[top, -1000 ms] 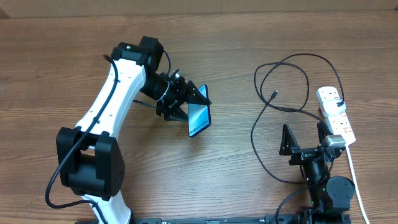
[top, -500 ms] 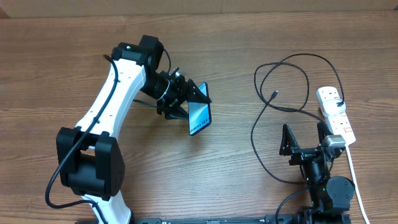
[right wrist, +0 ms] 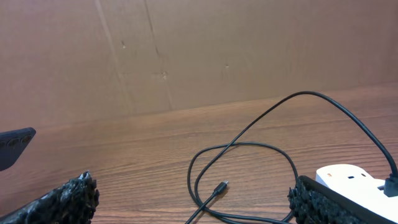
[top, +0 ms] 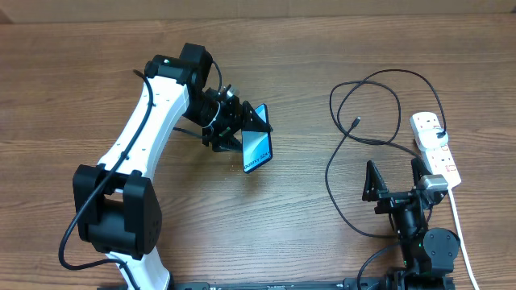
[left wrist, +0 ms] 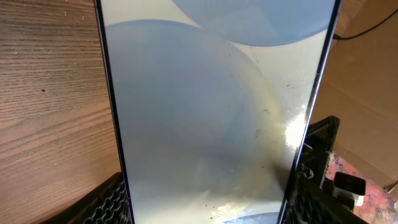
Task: Plug charger to phone and switch on socket
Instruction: 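Raise the right gripper and swing it toward the held smartphone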
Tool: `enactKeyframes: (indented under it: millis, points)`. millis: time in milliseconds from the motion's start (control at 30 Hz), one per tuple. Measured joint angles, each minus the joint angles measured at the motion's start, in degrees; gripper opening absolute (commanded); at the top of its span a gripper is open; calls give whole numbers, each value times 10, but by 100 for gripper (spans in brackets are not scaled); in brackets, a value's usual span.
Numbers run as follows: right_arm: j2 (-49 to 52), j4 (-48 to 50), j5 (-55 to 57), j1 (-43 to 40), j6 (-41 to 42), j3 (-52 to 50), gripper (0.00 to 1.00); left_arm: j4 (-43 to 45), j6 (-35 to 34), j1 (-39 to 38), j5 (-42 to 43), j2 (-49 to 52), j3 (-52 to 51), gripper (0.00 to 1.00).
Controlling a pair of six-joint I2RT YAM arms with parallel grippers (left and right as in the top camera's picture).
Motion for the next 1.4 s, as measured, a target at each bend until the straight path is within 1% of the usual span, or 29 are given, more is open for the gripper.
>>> enactKeyframes:
  millis: [900, 1067, 1300, 1400]
  points:
    - [0, 0, 0, 0, 0, 0, 100, 18, -3, 0, -14, 0, 0, 53]
    - [0, 0, 0, 0, 0, 0, 100, 22, -4, 0, -70, 0, 0, 53]
    - [0, 0, 0, 0, 0, 0, 100, 26, -4, 0, -188, 0, 0, 54]
    - [0, 0, 0, 0, 0, 0, 100, 30, -4, 0, -225, 0, 0, 54]
